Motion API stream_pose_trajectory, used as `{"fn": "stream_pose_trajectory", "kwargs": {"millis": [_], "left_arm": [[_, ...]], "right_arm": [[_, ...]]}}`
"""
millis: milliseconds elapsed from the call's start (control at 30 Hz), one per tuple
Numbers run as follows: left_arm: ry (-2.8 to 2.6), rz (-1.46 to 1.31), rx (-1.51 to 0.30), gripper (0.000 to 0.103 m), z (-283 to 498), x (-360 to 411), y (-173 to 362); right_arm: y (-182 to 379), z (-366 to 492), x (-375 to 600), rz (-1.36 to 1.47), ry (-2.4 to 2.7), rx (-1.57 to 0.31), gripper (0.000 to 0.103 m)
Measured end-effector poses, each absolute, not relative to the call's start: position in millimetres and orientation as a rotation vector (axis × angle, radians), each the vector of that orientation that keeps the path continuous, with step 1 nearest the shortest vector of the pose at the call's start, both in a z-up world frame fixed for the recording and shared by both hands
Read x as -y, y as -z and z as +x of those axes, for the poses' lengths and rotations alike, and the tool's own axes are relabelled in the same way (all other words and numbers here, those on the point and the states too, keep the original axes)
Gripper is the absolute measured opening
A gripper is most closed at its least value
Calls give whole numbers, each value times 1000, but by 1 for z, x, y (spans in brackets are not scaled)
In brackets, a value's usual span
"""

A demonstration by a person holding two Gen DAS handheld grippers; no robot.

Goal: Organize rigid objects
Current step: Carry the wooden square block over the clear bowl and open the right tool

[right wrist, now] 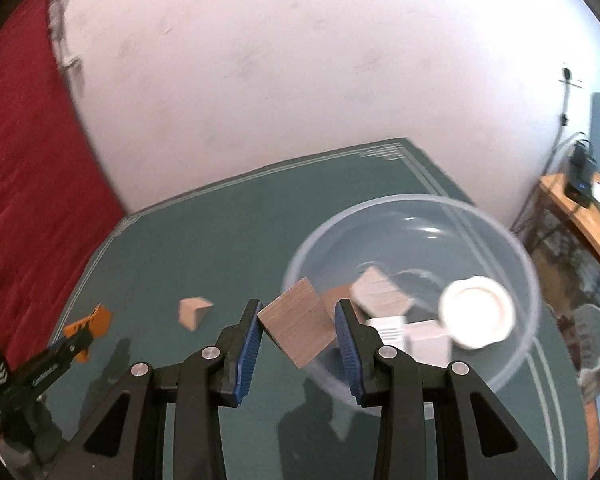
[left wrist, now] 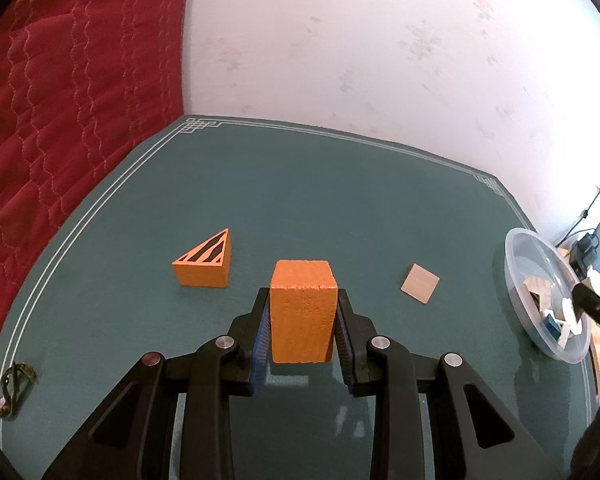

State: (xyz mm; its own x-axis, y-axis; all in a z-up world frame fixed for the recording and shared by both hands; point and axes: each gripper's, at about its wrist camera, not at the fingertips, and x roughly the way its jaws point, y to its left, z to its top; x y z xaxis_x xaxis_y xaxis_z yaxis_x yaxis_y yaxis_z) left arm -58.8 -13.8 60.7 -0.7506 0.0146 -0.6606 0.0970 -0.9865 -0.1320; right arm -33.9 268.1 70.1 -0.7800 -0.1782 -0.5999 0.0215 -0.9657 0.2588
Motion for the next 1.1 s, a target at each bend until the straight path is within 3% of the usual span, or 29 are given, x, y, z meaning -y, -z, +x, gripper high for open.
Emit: {"fn": "stream_pose_trajectory", "kwargs": {"millis": [167,300,633,1100], "left_arm": [[2888,1093,-236,30,-57,9,-60],[2889,1093,-229,30,-57,7,-60],[2897,1094,-201,30,-55,-2,-59],[2928,1119,-171,30,-52,-15,-57]], "right_arm": [[-70,-33,-286,993,2926,397,40],[-67,-31,-302,1005,2959,453,48],[-57,-11,-330,1010,3001,551,48],[-51,-6,-319,1029,2973,459,52]]}}
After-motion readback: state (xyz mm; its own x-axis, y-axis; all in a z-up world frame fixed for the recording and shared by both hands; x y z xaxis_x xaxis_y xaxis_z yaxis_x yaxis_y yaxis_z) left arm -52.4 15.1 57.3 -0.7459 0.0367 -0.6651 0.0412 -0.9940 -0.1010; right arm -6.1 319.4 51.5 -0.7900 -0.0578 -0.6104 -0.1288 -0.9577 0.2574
